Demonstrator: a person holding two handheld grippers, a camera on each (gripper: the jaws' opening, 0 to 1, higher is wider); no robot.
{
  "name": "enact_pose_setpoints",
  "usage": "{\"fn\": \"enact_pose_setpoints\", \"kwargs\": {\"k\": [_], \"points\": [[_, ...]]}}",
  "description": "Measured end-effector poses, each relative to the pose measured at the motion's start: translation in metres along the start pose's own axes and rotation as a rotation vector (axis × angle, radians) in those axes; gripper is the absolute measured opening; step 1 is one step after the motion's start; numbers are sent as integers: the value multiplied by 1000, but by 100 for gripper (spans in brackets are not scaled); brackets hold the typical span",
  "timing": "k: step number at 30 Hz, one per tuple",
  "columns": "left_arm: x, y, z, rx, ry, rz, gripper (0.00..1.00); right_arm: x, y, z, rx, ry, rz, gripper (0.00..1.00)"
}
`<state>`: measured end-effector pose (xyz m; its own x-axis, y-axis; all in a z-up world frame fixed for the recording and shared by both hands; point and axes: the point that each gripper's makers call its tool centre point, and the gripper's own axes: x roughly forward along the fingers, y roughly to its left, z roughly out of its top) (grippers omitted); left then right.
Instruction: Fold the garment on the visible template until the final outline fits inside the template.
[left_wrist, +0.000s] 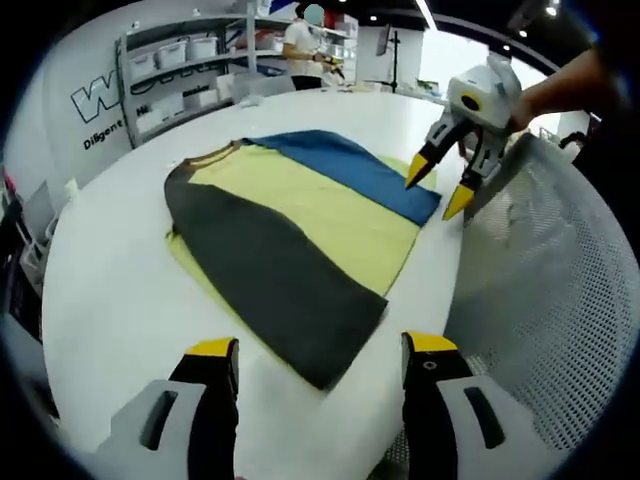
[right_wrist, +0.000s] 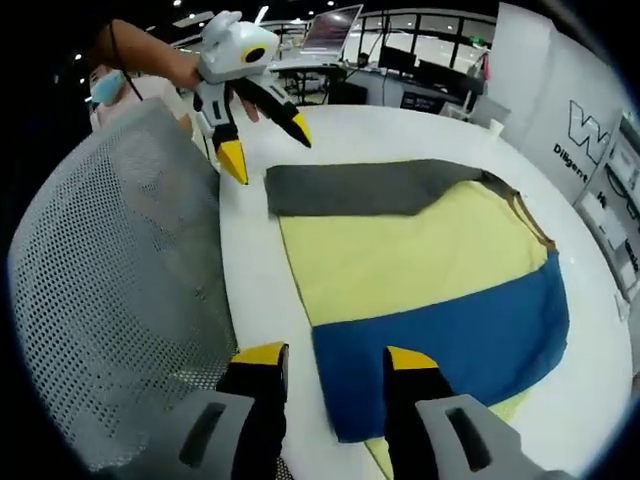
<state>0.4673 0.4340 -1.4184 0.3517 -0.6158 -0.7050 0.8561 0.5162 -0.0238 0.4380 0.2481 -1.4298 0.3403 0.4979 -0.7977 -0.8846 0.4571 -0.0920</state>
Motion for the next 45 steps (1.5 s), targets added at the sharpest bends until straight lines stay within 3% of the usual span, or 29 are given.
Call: {"fn": "enact_pose_setpoints", "kwargs": {"k": [4, 8, 14, 18, 19, 23, 28, 30, 40, 45], "points": [[2, -2, -6, 12, 7, 12, 51, 2, -2, -4, -3, 16, -11, 27], [2, -3, -11, -24, 17, 17, 47, 3, -5, -9, 13, 25, -17, 23], [7, -1, -24, -113, 52, 27, 33, 7, -3, -14, 33, 30, -14, 25], [7, -1, -22, -120, 49, 32, 27, 11, 1, -18, 32, 39, -13, 24], [8, 1, -21, -122, 48, 39, 25, 12, 1, -13, 42, 10, -15, 23], [10, 6, -18, -183, 46, 40, 20, 12, -6, -16, 70, 10, -38, 15], [11, 6, -20, -180, 61, 44, 13, 10, -7, -16, 56, 21, -37, 7], [10, 5, -21, -163, 69, 50, 6, 8, -5, -14, 52, 20, -30, 0], [3, 4, -11, -156, 51, 50, 3, -5, -15, -3, 92, 9, -54, 0], [-7, 9, 3, -132, 20, 52, 3, -18, -18, 10, 113, -29, -18, 0]]}}
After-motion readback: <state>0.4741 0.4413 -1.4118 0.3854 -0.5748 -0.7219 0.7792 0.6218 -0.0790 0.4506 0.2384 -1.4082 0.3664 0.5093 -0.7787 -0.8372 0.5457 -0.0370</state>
